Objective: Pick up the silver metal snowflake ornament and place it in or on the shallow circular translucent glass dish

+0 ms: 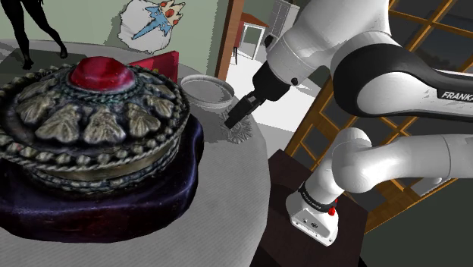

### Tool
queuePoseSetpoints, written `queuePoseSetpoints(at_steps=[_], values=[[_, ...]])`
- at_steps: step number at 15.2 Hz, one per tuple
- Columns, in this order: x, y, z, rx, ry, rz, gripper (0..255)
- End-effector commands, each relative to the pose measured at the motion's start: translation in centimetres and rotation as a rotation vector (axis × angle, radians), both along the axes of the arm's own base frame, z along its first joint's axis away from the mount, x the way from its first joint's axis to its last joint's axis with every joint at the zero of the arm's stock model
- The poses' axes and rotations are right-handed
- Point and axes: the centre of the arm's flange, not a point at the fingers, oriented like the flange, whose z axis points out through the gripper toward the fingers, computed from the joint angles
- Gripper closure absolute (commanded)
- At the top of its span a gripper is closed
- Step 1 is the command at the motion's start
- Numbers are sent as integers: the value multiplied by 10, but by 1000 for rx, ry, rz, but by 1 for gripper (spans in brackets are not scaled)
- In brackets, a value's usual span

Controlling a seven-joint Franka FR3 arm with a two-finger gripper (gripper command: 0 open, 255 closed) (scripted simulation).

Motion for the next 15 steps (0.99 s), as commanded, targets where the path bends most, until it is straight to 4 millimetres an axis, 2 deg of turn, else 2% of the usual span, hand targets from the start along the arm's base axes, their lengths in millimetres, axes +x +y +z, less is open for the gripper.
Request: queuePoseSetpoints(at_steps=[1,3,4,13,15], values=[[0,0,0,0,0,0,0],[0,0,0,0,0,0,0],[0,0,0,0,0,0,255],[0,0,0,0,0,0,255],[0,0,10,0,0,0,255]])
